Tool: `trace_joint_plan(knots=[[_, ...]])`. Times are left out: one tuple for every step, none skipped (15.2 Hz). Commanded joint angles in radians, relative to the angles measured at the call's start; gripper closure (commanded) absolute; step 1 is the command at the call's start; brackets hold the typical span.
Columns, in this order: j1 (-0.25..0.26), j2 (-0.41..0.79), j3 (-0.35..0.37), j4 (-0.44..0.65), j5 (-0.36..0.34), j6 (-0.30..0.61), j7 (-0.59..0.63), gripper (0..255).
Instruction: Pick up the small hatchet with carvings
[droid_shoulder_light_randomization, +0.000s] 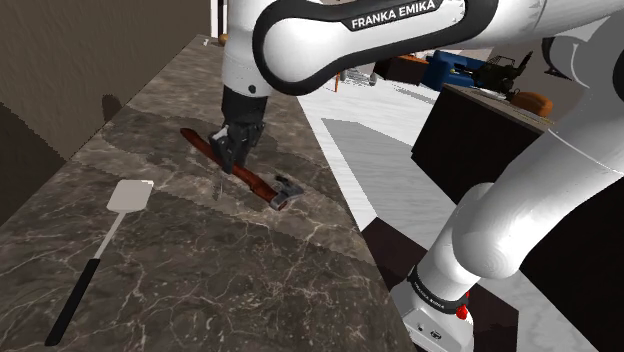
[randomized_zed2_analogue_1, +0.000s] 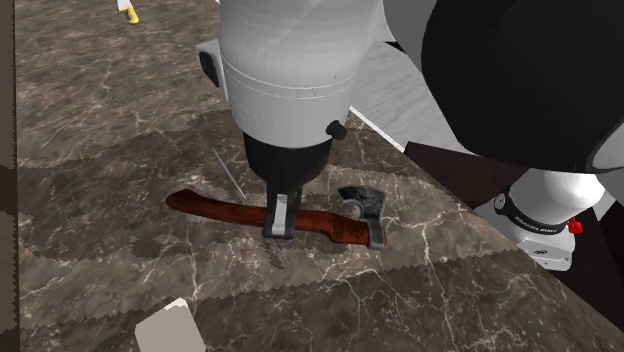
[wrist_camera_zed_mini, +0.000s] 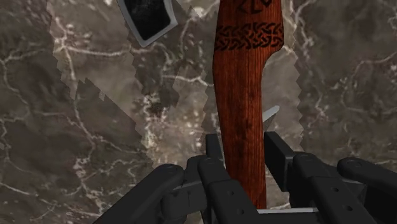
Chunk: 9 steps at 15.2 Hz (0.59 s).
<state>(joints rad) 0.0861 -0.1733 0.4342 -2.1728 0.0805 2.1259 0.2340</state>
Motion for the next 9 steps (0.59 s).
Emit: trace_joint_plan(knots=[[0.0, -0.007, -0.002, 0.021, 0.002, -0.028, -0.002, 255], [0.0, -0.01, -0.003, 0.032, 0.003, -0.042, -0.003, 255], [-0.001, -0.014, -0.004, 0.042, 0.004, -0.055, -0.003, 255], [-0.001, -0.017, -0.006, 0.053, 0.005, -0.069, -0.004, 255], [-0.001, -0.02, -0.007, 0.064, 0.005, -0.082, -0.005, 255], [-0.001, -0.022, -0.008, 0.075, 0.006, -0.096, -0.005, 255], [-0.002, -0.025, -0.009, 0.086, 0.006, -0.109, -0.006, 255], [-0.002, -0.025, -0.009, 0.088, 0.007, -0.111, -0.006, 255], [-0.002, -0.025, -0.009, 0.088, 0.006, -0.111, -0.006, 255]])
